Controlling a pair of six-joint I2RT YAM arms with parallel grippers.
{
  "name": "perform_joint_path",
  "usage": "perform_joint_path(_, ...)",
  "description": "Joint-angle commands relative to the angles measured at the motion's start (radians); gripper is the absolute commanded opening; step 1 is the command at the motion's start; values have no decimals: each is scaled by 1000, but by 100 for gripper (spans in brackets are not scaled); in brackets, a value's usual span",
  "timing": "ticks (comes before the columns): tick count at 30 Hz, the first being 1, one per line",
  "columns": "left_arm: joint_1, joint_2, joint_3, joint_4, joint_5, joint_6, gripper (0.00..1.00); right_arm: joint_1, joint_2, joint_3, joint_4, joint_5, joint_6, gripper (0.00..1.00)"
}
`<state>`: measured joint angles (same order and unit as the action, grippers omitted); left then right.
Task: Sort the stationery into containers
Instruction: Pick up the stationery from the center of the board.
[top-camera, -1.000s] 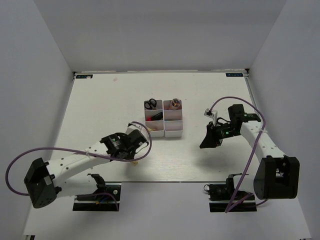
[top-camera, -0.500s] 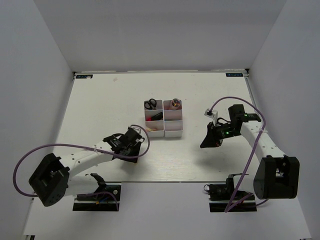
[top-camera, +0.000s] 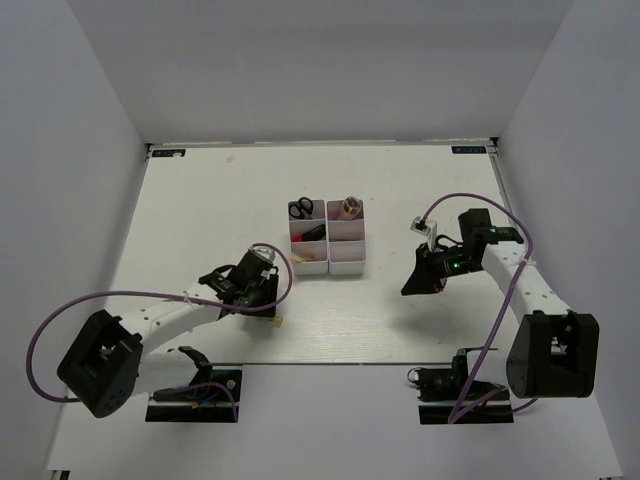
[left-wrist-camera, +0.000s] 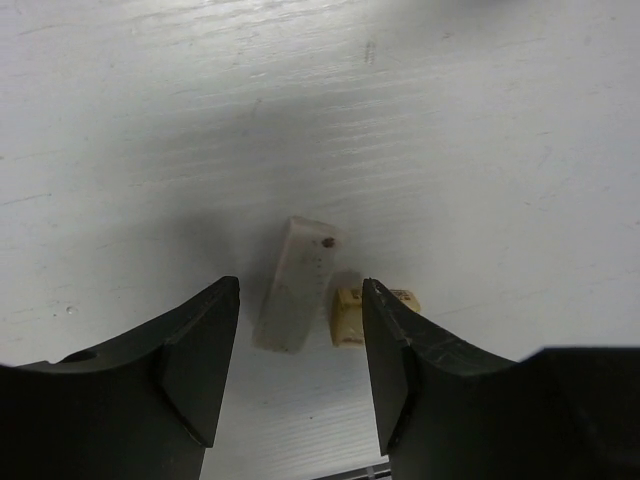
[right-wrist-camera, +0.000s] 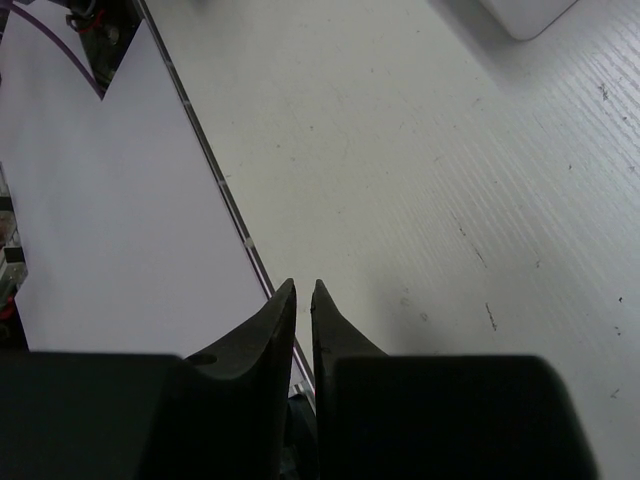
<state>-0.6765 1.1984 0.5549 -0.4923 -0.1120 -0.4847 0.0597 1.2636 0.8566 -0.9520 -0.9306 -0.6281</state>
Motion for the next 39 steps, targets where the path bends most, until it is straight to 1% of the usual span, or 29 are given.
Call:
perform_joint_path(1,20,-52,-29,38,31,-22,63,-11,5,35,-21,-30,1,15)
perform_joint_path(4,40,-105,-46,46,23,-29,62,-12,10,33,-21,-37,1,15)
perform_joint_path(6,54,-99,-46,38,12,-28,62,-9,13,36,-25,-43,-2,15)
perform_joint_path(12,58,-68,-87,103,-2,-68,56,-17,11,38,-30,-48,-1,15)
perform_joint_path(19,57,-43,-104,138,32,-81,56,-21,17,38,-33,-51,-7,15)
perform_joint_path(20,58,-43,-102,135,32,-72,56,-21,20,39,-37,-51,-7,16)
perform_joint_path(28,52,-5,-50,-11,-18,9,55,-24,20,41,-39,-65,-9,16)
perform_joint_path(32,28,23,22,-109,-63,58,55,-24,23,44,-47,-68,-12,16)
perform_joint_path(34,16,29,36,-143,-80,78,53,-27,26,45,-50,-70,-15,17)
perform_joint_path(35,12,41,48,-150,-98,80,49,-31,26,47,-53,-71,-16,17)
perform_joint_path(39,-11,72,62,-166,-132,92,40,-31,23,48,-57,-79,-19,17)
